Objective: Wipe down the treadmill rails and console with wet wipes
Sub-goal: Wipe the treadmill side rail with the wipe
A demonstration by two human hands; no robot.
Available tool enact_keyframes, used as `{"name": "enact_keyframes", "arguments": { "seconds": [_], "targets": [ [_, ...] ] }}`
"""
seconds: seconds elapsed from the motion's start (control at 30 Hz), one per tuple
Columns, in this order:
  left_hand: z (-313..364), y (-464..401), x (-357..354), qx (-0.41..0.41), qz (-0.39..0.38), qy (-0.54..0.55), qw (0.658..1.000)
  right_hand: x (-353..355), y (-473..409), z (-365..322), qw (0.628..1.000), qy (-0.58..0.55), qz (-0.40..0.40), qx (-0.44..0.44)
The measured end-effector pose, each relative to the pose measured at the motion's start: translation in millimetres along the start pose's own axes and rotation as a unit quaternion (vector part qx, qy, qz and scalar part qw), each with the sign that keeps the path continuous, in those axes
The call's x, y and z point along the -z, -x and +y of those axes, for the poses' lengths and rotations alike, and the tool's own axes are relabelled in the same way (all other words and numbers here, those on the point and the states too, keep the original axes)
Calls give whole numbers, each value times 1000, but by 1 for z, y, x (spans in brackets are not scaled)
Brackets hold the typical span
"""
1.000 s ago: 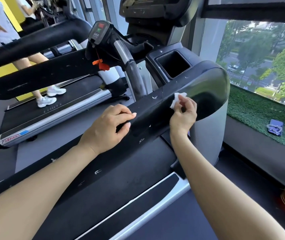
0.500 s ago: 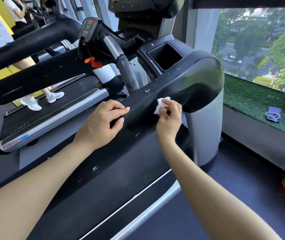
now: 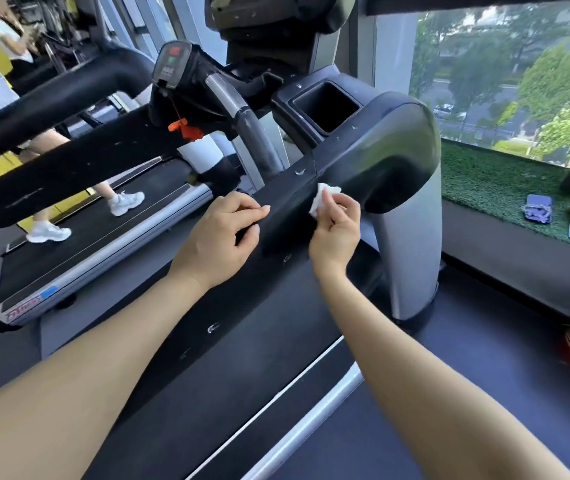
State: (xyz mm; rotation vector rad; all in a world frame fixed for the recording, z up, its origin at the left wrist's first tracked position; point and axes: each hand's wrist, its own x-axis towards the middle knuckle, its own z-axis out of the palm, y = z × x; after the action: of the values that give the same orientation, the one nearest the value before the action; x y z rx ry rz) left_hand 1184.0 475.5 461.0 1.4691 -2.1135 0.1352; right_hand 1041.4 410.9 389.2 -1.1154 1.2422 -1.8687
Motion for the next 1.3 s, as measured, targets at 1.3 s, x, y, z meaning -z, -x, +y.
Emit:
{"name": "enact_keyframes", "arguments": {
  "seconds": [1.3],
  "targets": [
    [2,2,-2,-58,3,-49,997,-5,140,-7,994,-79,-71,-41]
  ]
}}
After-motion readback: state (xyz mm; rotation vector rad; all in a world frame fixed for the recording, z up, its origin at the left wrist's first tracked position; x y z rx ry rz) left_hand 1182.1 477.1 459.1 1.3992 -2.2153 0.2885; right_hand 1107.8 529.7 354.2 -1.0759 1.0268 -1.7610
